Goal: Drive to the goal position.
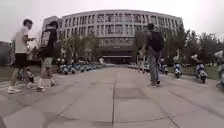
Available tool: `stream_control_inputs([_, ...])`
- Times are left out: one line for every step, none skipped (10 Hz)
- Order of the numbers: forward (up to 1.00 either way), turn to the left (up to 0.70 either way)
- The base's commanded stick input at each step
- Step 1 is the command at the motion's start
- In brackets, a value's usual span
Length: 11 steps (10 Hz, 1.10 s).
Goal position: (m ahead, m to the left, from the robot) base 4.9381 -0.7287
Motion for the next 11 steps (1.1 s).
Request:
stream_control_inputs([0.7,0.0])
stream_control_inputs([0.7,0.0])
stream_control_inputs([0.7,0.0])
stream_control_inputs([0.7,0.0])
stream_control_inputs([0.7,0.0])
stream_control_inputs([0.7,0.0])
stream_control_inputs([0.7,0.0])
stream_control_inputs([0.7,0.0])
stream_control_inputs([0.7,0.0])
stream_control_inputs([0.7,0.0])
stream_control_inputs([0.7,0.0])
